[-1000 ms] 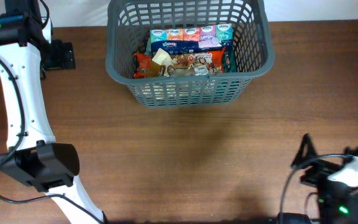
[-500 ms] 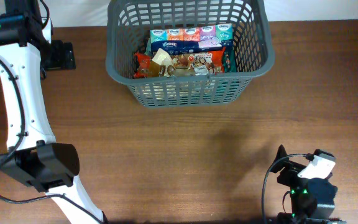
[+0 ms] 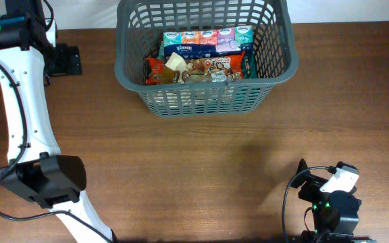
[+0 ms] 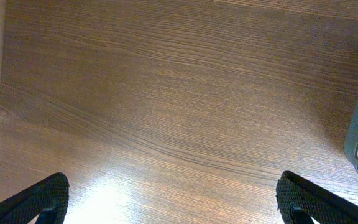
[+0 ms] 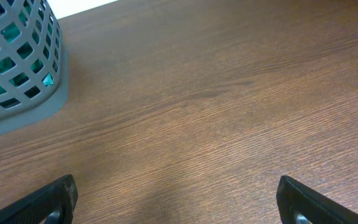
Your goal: Pack container
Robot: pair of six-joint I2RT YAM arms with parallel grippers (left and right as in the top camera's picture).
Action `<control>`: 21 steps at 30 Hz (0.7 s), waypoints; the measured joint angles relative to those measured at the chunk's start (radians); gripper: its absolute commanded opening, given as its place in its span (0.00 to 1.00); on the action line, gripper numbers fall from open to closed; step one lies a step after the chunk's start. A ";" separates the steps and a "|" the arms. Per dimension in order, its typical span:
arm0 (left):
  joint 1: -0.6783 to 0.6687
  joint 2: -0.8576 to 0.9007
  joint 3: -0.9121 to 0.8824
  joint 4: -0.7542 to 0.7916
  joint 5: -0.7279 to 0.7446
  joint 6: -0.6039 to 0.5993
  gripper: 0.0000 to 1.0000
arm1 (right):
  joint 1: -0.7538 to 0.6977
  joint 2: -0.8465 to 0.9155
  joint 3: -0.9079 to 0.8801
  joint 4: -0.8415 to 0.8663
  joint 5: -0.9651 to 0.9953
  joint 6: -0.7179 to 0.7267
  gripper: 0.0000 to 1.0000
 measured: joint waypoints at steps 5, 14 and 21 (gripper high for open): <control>0.000 0.000 0.000 0.000 0.000 0.000 0.99 | 0.000 0.000 0.000 0.000 0.000 0.000 0.99; -0.003 0.000 0.000 0.000 0.000 0.000 0.99 | 0.000 0.000 0.000 0.000 0.000 0.000 0.99; -0.144 -0.206 -0.073 0.016 0.000 0.000 0.99 | 0.000 0.000 0.000 0.000 0.000 0.000 0.99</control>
